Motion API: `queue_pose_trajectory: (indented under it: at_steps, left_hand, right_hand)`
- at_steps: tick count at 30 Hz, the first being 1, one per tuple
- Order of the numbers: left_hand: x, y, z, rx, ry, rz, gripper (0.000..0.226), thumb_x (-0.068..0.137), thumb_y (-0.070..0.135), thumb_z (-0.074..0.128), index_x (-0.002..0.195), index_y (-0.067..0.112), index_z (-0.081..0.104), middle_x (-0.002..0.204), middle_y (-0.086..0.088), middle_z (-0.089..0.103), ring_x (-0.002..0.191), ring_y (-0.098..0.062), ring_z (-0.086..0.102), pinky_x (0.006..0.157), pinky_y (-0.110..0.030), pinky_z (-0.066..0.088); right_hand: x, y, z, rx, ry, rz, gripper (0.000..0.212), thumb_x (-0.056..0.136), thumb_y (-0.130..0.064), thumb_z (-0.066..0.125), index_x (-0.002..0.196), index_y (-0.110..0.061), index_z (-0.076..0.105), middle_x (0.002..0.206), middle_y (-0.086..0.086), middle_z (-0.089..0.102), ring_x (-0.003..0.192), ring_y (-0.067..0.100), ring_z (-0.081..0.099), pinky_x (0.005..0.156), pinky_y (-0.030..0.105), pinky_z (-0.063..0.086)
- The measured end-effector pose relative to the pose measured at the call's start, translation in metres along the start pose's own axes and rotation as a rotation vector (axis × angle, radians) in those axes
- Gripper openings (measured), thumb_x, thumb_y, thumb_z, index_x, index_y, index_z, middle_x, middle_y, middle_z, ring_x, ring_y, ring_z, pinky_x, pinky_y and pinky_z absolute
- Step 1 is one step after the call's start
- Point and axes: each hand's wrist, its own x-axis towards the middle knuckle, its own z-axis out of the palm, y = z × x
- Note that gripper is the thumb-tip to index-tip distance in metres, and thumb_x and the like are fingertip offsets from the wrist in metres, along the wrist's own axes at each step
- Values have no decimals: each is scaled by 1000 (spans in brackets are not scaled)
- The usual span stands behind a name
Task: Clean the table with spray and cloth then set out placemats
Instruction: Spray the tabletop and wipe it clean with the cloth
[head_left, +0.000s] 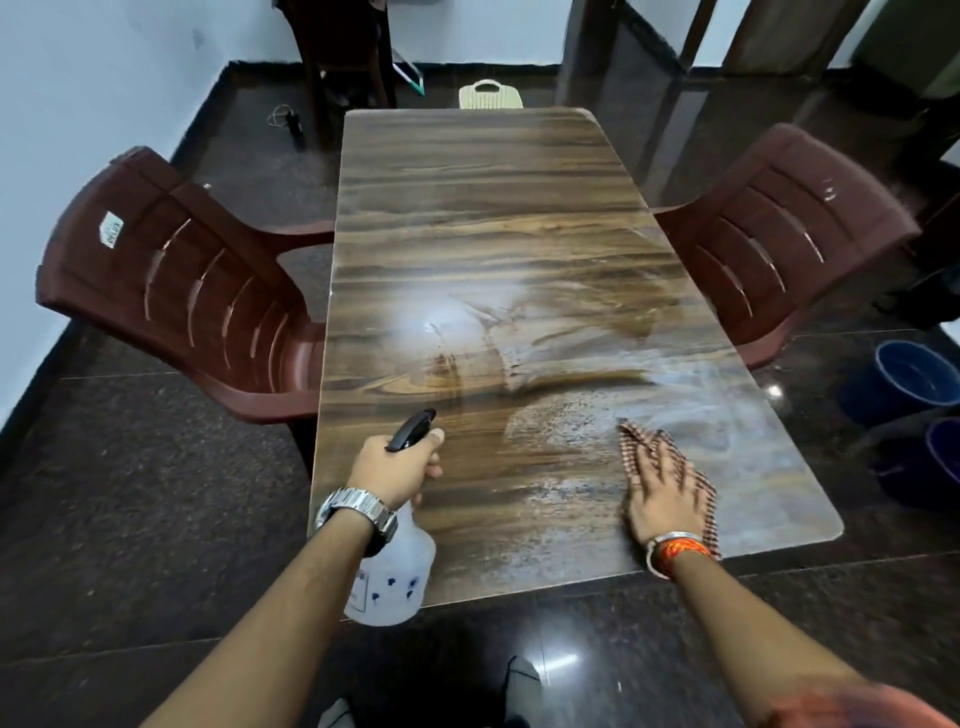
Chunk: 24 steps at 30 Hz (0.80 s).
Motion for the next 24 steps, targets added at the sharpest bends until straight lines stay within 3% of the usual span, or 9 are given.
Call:
queue_pose_trajectory:
  at_steps: [3, 7, 10, 15, 18, 20, 24]
  left_hand:
    - [-7, 15, 37, -12, -36, -9, 34, 92, 35, 72, 86, 1, 76, 72, -9, 77, 59, -19, 64, 42, -25, 45]
    - [-5, 31, 61, 76, -54, -7, 40, 92, 43, 68, 73, 8, 67, 62, -7, 67, 38, -17, 50, 44, -24, 42]
    - [6, 47, 71, 163, -36, 39, 45, 91, 48, 66, 67, 10, 59, 55, -6, 58, 39, -21, 51, 53, -26, 44]
    - [26, 70, 82, 143, -98, 76, 38, 92, 42, 68, 75, 8, 71, 65, -3, 75, 37, -17, 51, 48, -25, 44]
    - [34, 76, 86, 209, -67, 84, 46, 91, 46, 65, 63, 9, 63, 49, -5, 62, 38, -20, 53, 51, -24, 42]
    - [44, 78, 88, 204, -53, 65, 49, 91, 46, 66, 63, 6, 64, 49, -7, 62, 40, -22, 55, 53, -26, 44]
    - [62, 79, 88, 167, -104, 30, 37, 91, 42, 70, 83, 6, 74, 70, -4, 77, 49, -23, 60, 55, -30, 48]
  right_hand:
    - [4, 18, -6, 45, -19, 72, 55, 99, -42, 28, 151, -43, 8, 160, -13, -8, 148, 29, 0, 118, 51, 4]
    - [-3, 0, 0, -5, -3, 5, 57, 98, -43, 29, 150, -43, 6, 161, -11, -8, 147, 31, -2, 117, 51, 1]
    - [-7, -12, 8, -8, -24, -71, 59, 92, -44, 22, 150, -43, 11, 161, -11, -3, 147, 31, -2, 117, 51, -1]
    - [-6, -16, 10, 11, -17, -115, 58, 91, -48, 17, 149, -45, 15, 158, -16, -7, 148, 27, -2, 116, 48, -3]
    - [-6, -18, 8, 62, -21, -115, 63, 87, -53, 4, 148, -45, 17, 157, -17, -6, 148, 25, -4, 116, 45, -5]
    - [-7, -21, 5, 99, -6, -193, 67, 84, -50, 4, 149, -42, 21, 155, -17, -3, 148, 25, 1, 118, 41, -3]
    - [1, -38, 6, 80, -71, -518, 63, 88, -32, 29, 150, -39, 22, 157, -12, 8, 148, 19, 8, 120, 32, 2]
